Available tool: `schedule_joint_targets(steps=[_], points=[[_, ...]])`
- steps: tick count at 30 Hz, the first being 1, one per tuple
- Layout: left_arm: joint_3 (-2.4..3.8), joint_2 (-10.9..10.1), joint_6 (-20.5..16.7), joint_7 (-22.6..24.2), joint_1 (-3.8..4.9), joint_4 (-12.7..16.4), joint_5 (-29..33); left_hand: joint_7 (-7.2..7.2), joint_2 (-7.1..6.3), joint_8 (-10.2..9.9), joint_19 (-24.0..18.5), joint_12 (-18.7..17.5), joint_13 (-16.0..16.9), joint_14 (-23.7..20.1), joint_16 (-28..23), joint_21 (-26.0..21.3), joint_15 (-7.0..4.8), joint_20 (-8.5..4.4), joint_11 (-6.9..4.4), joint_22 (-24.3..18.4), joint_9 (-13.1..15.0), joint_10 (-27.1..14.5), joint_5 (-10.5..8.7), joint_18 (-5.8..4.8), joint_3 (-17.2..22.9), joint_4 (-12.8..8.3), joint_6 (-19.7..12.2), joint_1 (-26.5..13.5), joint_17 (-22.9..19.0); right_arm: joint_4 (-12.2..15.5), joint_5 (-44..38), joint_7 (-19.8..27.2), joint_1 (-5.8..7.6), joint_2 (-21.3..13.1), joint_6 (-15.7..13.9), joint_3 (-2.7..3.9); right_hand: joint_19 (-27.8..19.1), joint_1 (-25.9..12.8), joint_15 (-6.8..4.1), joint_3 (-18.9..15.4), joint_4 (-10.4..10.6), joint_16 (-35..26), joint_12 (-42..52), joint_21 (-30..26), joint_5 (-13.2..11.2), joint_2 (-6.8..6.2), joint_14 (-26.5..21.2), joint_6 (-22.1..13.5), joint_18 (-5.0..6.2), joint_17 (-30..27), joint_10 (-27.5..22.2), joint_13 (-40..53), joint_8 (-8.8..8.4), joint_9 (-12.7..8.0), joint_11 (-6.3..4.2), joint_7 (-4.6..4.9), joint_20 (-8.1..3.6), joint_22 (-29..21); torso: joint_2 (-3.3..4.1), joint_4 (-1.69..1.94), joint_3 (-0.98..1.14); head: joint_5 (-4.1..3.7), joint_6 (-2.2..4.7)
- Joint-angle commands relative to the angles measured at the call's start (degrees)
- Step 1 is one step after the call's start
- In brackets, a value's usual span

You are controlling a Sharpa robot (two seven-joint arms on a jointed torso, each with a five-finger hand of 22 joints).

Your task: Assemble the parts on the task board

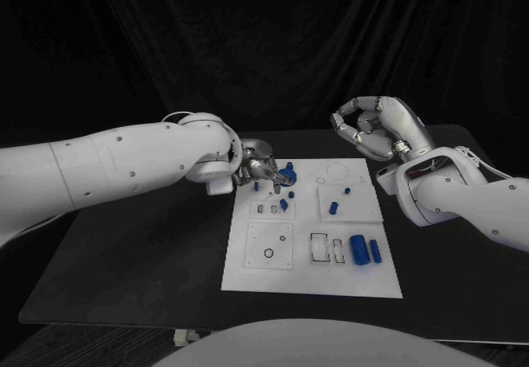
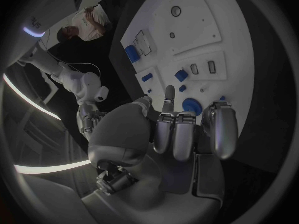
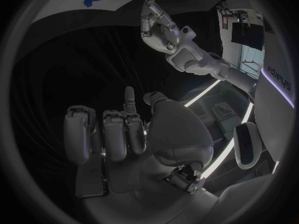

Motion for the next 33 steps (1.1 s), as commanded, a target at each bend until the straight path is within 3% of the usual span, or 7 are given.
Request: schedule_joint_targets(steps=[1,3,8,12,14,23,33], points=[[0.04,3.19,15.7,-16.09,0.49,-4.11,13.15,0.3,0.1,-0.77,0.73,0.19,15.07,6.14,0.37,0.55,0.39,0.44,0.3,11.39,-0.54,6.05,-0.44,-0.71,-0.6,-0.1,0.12,-0.91,15.09,-0.08,2.6,1.74,-0.46,-0.12,0.27,0.03,2.92,-0.21,-0.39,0.45,0.03,0.15,0.15,0.04,-0.29,-0.62,6.04,-0.16,-0.75,15.1,6.16,15.07,0.37,-0.12,-0.38,-0.14,-0.42,13.14,0.03,-0.1,-0.01,-0.54,0.01],[0.05,5.19,18.12,-18.55,0.63,-6.52,14.63,0.35,0.18,-1.15,0.81,0.19,15.07,6.14,0.37,0.64,0.39,0.44,0.33,11.41,-0.79,6.05,-0.4,-0.72,-0.67,-0.16,0.05,-1.02,15.09,0.09,2.4,2.21,-0.74,-0.29,0.09,0.03,2.81,-0.33,-0.36,0.99,-0.05,0.15,0.15,-0.07,-3.71,-1.19,6.04,-0.07,-0.71,15.1,6.16,15.07,0.59,-0.31,-0.37,-0.17,-0.39,13.08,0.0,-0.17,0.02,-0.73,0.01],[0.05,8.7,20.37,-22.51,0.77,-10.36,16.37,0.21,-0.5,-2.26,1.81,0.19,15.07,6.14,0.37,2.47,0.16,0.27,0.15,11.89,-1.68,6.05,-0.17,-1.09,-1.31,-0.33,1.01,-1.07,15.09,0.29,1.67,2.8,-1.21,-0.67,-0.25,0.02,2.81,-0.15,-0.35,1.38,-0.06,0.15,0.15,-0.04,-5.27,-1.79,6.04,0.0,-0.71,15.1,6.16,15.07,0.71,-0.51,-0.36,-0.18,-0.38,13.08,0.0,-0.33,0.27,-0.52,0.01],[0.05,10.58,20.58,-23.8,0.81,-12.33,16.85,0.14,-0.81,-3.66,3.0,0.19,15.07,6.14,0.37,5.02,-0.11,-0.02,-0.02,12.59,-2.84,6.05,-5.98,-1.63,-2.23,-0.41,1.57,-1.21,15.09,0.37,1.43,2.92,-1.47,-0.81,-0.4,0.02,2.7,-0.23,-0.31,1.58,0.0,0.15,0.15,-0.19,-7.06,-2.02,6.04,-0.03,-0.67,15.1,6.16,15.07,0.77,-0.68,-0.3,-0.11,-0.35,13.02,0.08,-0.52,0.27,0.18,0.01],[0.05,11.19,20.76,-24.1,0.82,-13.04,16.94,0.0,-0.62,-3.98,3.23,0.19,15.07,6.14,0.37,5.4,-0.25,-0.15,-0.17,12.69,-3.23,6.05,-6.38,-1.71,-2.43,-0.47,2.32,-1.07,15.09,0.38,1.38,2.99,-1.54,-0.82,-0.51,0.02,2.69,-0.22,-0.31,1.59,-0.02,0.15,0.15,-0.21,-7.17,-2.06,6.04,-0.03,-0.67,15.1,6.16,15.07,0.78,-0.69,-0.3,-0.11,-0.35,13.02,0.17,-0.6,0.31,0.47,0.01],[0.05,13.89,20.59,-24.76,0.81,-17.12,17.11,-1.5,-0.4,-3.29,3.46,0.19,15.07,6.14,0.37,5.48,-1.27,-1.04,-1.42,12.72,-3.16,6.05,-3.06,-1.74,-2.49,-0.89,7.84,0.56,15.09,0.1,1.3,2.52,-1.77,-0.47,-0.07,0.02,2.61,-0.11,-0.3,1.63,-0.07,0.15,0.15,-0.32,-7.47,-2.21,6.04,-0.02,-0.63,15.1,6.16,15.07,0.81,-0.73,-0.3,-0.13,-0.34,12.97,0.03,-0.37,0.24,0.63,0.01],[0.04,16.71,18.8,-24.96,0.52,-20.99,16.87,-1.4,-0.82,-4.12,3.46,0.19,15.07,6.14,0.37,5.28,-1.46,-1.36,-1.46,12.68,-2.5,6.05,-0.93,-1.73,-2.17,-1.76,6.94,2.21,15.09,-0.36,1.28,1.91,-2.5,-0.08,0.79,0.02,2.49,-0.03,-0.3,1.68,-0.09,0.15,0.15,-0.51,-7.76,-2.3,6.04,-0.04,-0.57,15.1,6.16,15.07,0.82,-0.76,-0.3,-0.13,-0.34,12.9,0.11,-0.44,0.25,0.82,0.01]])
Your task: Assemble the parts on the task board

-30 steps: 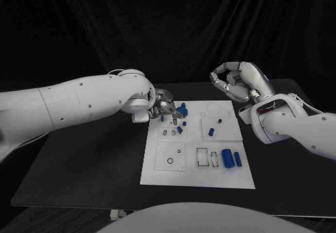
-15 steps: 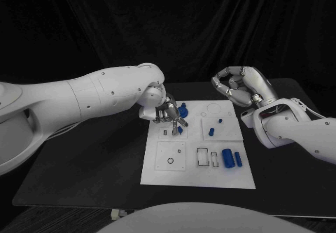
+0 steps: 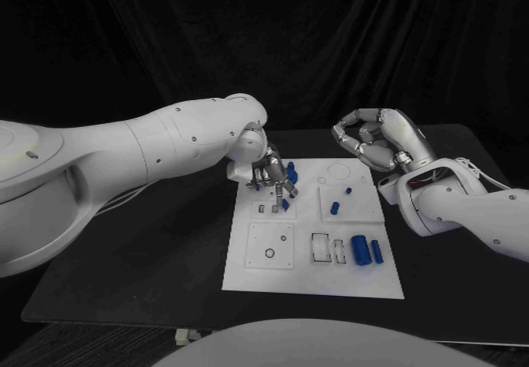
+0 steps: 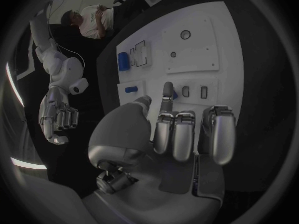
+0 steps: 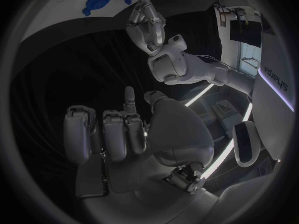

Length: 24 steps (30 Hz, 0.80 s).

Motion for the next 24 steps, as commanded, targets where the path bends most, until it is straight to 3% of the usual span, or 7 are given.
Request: schedule_joint_targets(steps=[1,12,13,16,18,22,24], points=[[0.07,0.74,-0.6,-3.06,-0.14,-0.71,0.66,-0.06,0.18,-0.27,3.62,0.2,15.08,5.95,0.37,-0.08,-0.4,-0.4,-0.39,12.68,0.07,6.08,0.23,-0.77,-0.14,-0.32,-0.49,0.59,15.09,-0.06,-0.19,-0.5,-0.28,0.05,0.55,0.02,2.49,0.06,-0.31,0.34,0.16,0.15,0.15,-0.29,-0.25,-0.51,6.04,-0.04,-0.58,15.1,6.16,15.07,0.38,-0.07,-0.31,-0.13,-0.35,12.87,0.02,-0.03,-0.01,0.14,0.01],[0.07,1.73,-0.36,-3.13,-0.58,-2.02,-0.58,-0.29,0.01,0.9,3.43,0.2,15.08,5.95,0.37,-0.68,-0.33,-0.34,-0.42,12.53,1.98,6.08,-0.58,-0.66,-0.15,-0.98,0.24,1.43,15.09,-0.19,-0.19,-0.9,-0.53,0.1,1.09,0.02,2.42,0.09,-0.29,0.38,0.18,0.15,0.15,-0.39,-0.67,-0.6,6.04,-0.04,-0.55,15.1,6.16,15.07,0.42,-0.11,-0.28,-0.1,-0.33,12.83,-0.05,-0.08,0.0,0.32,0.01],[0.06,1.67,-0.23,-3.13,-0.63,-2.01,-0.69,-0.44,-0.01,3.32,3.43,0.2,15.08,5.95,0.37,-0.74,-0.7,-0.47,-0.69,12.55,6.36,6.08,-0.64,-0.69,-0.61,-1.28,-1.87,1.46,15.09,-0.23,-0.19,-0.91,-0.54,0.14,1.13,0.02,2.42,0.09,-0.29,0.38,0.18,0.15,0.15,-0.39,-0.67,-0.6,6.04,-0.04,-0.55,15.1,6.16,15.07,0.42,-0.11,-0.28,-0.1,-0.33,12.83,-0.05,-0.08,0.0,0.32,0.01],[0.06,1.52,0.16,-3.14,-0.71,-1.98,-0.87,-0.85,0.23,7.0,3.46,0.2,15.08,5.95,0.37,-0.79,-0.81,-0.69,-0.81,12.57,12.51,6.08,-0.58,-0.68,-0.89,-1.65,-3.86,1.74,15.09,-0.32,-0.19,-0.93,-0.59,0.23,1.18,0.02,2.43,0.11,-0.29,0.4,0.17,0.15,0.15,-0.37,-0.72,-0.6,6.04,-0.01,-0.55,15.1,6.16,15.07,0.44,-0.11,-0.29,-0.11,-0.33,12.83,-0.01,-0.1,-0.02,0.39,0.01],[0.06,1.41,0.46,-3.16,-0.76,-1.97,-1.0,-1.11,0.5,11.35,3.53,0.2,15.08,5.95,0.37,-0.76,-1.02,-0.92,-1.09,12.6,20.2,6.08,-0.58,-0.68,-1.22,-1.62,-7.24,1.64,15.09,-0.4,-0.19,-0.94,-0.61,0.3,1.22,0.02,2.43,0.11,-0.29,0.4,0.17,0.15,0.15,-0.37,-0.72,-0.6,6.04,-0.01,-0.55,15.1,6.16,15.07,0.44,-0.11,-0.29,-0.11,-0.33,12.83,-0.03,-0.07,-0.01,0.47,0.01],[0.06,1.22,0.69,-3.18,-0.85,-1.94,-1.48,-1.46,0.63,14.68,3.61,0.2,15.08,5.95,0.37,-0.69,-1.25,-1.18,-1.47,12.63,26.07,6.08,-0.68,-0.71,-1.35,-1.36,-9.08,1.6,15.09,-0.54,-0.19,-0.97,-0.65,0.42,1.31,0.02,2.43,0.15,-0.28,0.42,0.16,0.15,0.15,-0.38,-0.8,-0.61,6.04,0.03,-0.55,15.1,6.16,15.07,0.49,-0.1,-0.29,-0.12,-0.33,12.83,-0.06,-0.08,-0.03,0.64,0.01],[0.06,1.15,0.69,-3.18,-0.88,-1.95,-1.61,-1.48,0.65,14.93,3.63,0.2,15.08,5.95,0.37,-0.66,-1.26,-1.2,-1.5,12.65,26.68,6.08,-0.65,-0.72,-1.34,-1.3,-9.32,1.61,15.09,-0.62,-0.19,-1.01,-0.66,0.48,1.34,0.02,2.43,0.15,-0.28,0.42,0.16,0.15,0.15,-0.38,-0.8,-0.61,6.04,0.03,-0.55,15.1,6.16,15.07,0.49,-0.1,-0.29,-0.12,-0.33,12.83,-0.06,-0.06,-0.01,0.65,0.01]])
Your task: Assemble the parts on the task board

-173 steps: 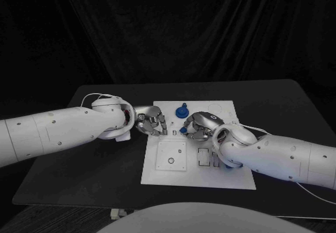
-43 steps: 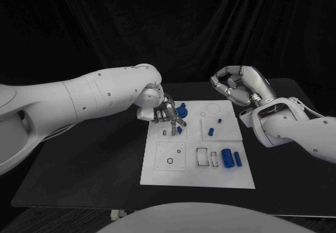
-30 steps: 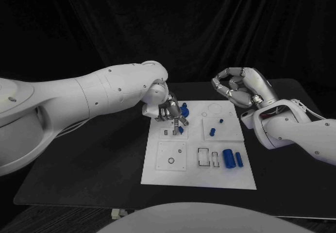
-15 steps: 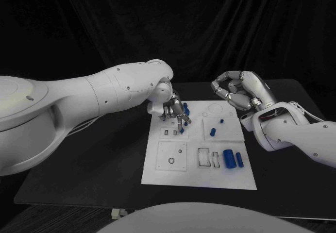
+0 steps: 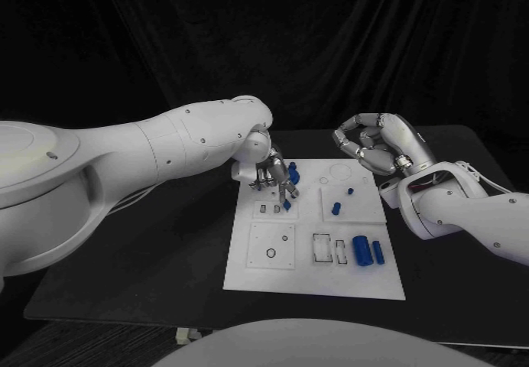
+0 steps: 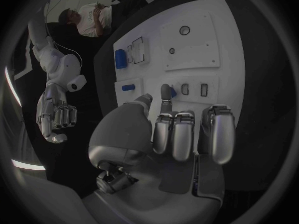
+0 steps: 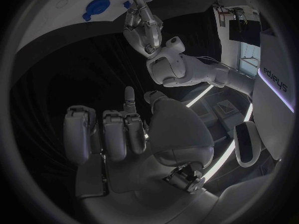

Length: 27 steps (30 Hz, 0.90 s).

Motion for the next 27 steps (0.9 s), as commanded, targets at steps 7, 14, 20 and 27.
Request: schedule_joint_targets(steps=[7,14,20,27], points=[[0.06,-0.01,0.17,-2.93,-0.38,-0.16,-0.78,0.25,0.45,-0.13,3.46,0.2,15.08,6.15,0.37,-0.33,-0.36,-0.46,-0.23,12.58,1.69,5.95,-0.15,-0.7,-0.16,0.55,-1.85,0.22,15.1,-0.22,-0.19,-0.98,-0.18,0.1,0.54,0.04,2.4,0.17,-0.29,0.28,-0.01,0.15,0.15,-0.42,-0.38,-0.62,6.05,0.04,-0.54,15.09,6.16,15.07,0.28,-0.06,-0.3,-0.13,-0.33,12.83,-0.01,0.08,-0.01,-0.07,0.01],[0.06,0.21,-0.33,-2.89,-0.99,-0.43,-0.82,0.67,0.54,-1.36,3.4,0.2,15.08,6.15,0.37,-0.52,-0.1,-0.3,0.11,12.54,1.52,5.95,-0.26,-0.67,-0.23,1.15,-2.7,-0.22,15.1,-0.33,-0.19,-1.23,-0.18,0.09,0.73,0.04,2.35,0.21,-0.29,0.3,-0.02,0.15,0.15,-0.5,-0.46,-0.64,6.05,0.04,-0.51,15.09,6.16,15.07,0.29,-0.06,-0.3,-0.13,-0.33,12.8,0.0,0.05,0.01,-0.13,0.01],[0.06,0.34,-0.77,-2.88,-1.54,-0.84,-0.83,0.84,0.68,-2.18,3.27,0.2,15.08,6.15,0.37,-0.95,0.06,-0.16,0.28,12.42,1.14,5.95,-0.2,-0.59,-0.21,1.55,-2.67,-0.46,15.1,-0.45,-0.19,-1.48,-0.19,0.07,0.94,0.04,2.29,0.25,-0.29,0.34,0.0,0.15,0.15,-0.6,-0.7,-0.66,6.05,-0.01,-0.49,15.09,6.16,15.07,0.3,-0.08,-0.28,-0.12,-0.32,12.76,0.0,0.03,0.01,-0.21,0.01],[0.06,0.53,-1.46,-2.85,-1.82,-1.29,-0.84,1.16,0.63,-4.0,3.07,0.2,15.08,6.15,0.37,-1.59,0.32,0.1,0.57,12.26,0.01,5.95,-0.05,-0.47,-0.08,1.78,-2.49,-0.36,15.1,-0.51,-0.21,-1.71,-0.22,0.16,1.23,0.04,2.19,0.3,-0.28,0.39,0.01,0.15,0.15,-0.74,-0.97,-0.65,6.05,-0.06,-0.45,15.09,6.16,15.07,0.32,-0.11,-0.27,-0.1,-0.32,12.71,-0.01,0.01,0.0,-0.13,0.01]])
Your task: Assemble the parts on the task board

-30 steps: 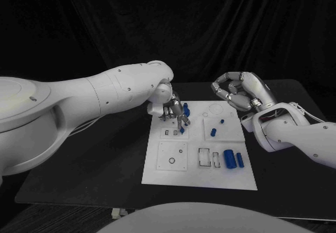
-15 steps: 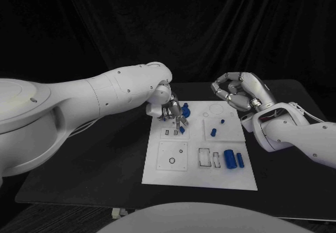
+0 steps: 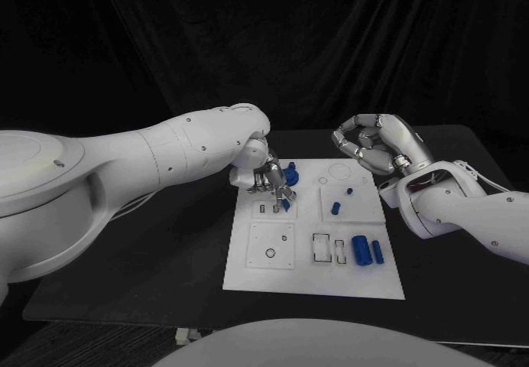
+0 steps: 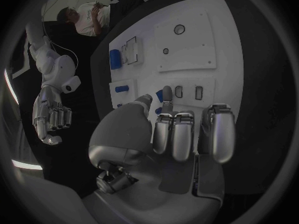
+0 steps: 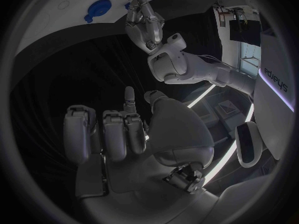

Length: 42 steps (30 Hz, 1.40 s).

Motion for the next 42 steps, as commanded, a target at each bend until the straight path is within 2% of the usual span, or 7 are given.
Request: schedule_joint_targets(steps=[1,21,26,42], points=[[0.06,0.23,-1.01,-2.79,-0.2,-0.13,0.12,0.44,0.3,-0.43,3.07,0.2,15.09,5.95,0.37,-0.4,0.51,0.09,0.56,12.26,-0.21,5.95,-0.05,-0.48,-0.01,0.42,0.06,-0.04,15.1,-0.02,-0.25,-1.22,-0.17,0.1,0.56,0.04,2.19,0.07,-0.28,0.39,0.01,0.15,0.15,-0.25,-0.32,-0.43,6.05,-0.06,-0.44,15.09,6.16,15.07,0.32,-0.06,-0.27,-0.1,-0.32,12.72,-0.02,-0.03,-0.01,0.18,0.01],[0.06,0.94,-1.33,-2.82,-0.78,-1.28,-0.83,0.48,0.32,-1.11,3.03,0.2,15.09,5.95,0.37,-0.53,0.6,0.2,0.63,12.23,-0.67,5.95,-0.05,-0.45,0.23,0.23,0.46,0.38,15.1,-0.05,-0.46,-1.92,-0.24,0.22,1.37,0.04,2.1,0.01,-0.25,0.46,0.07,0.15,0.15,-0.39,-1.02,-0.34,6.05,-0.1,-0.4,15.09,6.16,15.07,0.39,-0.09,-0.24,-0.06,-0.3,12.66,-0.01,0.0,0.0,0.04,0.01],[0.06,1.08,-1.24,-2.83,-0.84,-1.48,-0.9,0.54,0.03,-2.12,2.96,0.2,15.09,5.95,0.37,-0.75,0.65,0.29,0.68,12.18,-1.24,5.95,-0.01,-0.41,0.71,-0.69,0.71,1.61,15.1,-0.06,-0.47,-2.05,-0.25,0.25,1.65,0.04,2.09,0.01,-0.25,0.47,0.07,0.15,0.15,-0.4,-1.14,-0.33,6.05,-0.1,-0.4,15.09,6.16,15.07,0.41,-0.1,-0.23,-0.06,-0.29,12.66,0.0,-0.01,0.01,0.08,0.01],[0.06,1.58,-1.43,-2.81,-0.99,-1.71,-0.93,0.5,-0.11,-3.41,2.76,0.2,15.09,5.95,0.37,-1.39,0.67,0.36,0.67,12.03,-1.83,5.95,0.43,-0.29,1.98,-2.71,1.37,4.1,15.1,-0.1,-0.47,-2.59,-0.32,0.31,2.55,0.04,2.04,-0.02,-0.23,0.52,0.05,0.15,0.15,-0.48,-1.85,-0.28,6.05,-0.12,-0.38,15.09,6.16,15.07,0.49,-0.14,-0.22,-0.05,-0.27,12.63,0.0,-0.01,-0.01,0.15,0.01]])
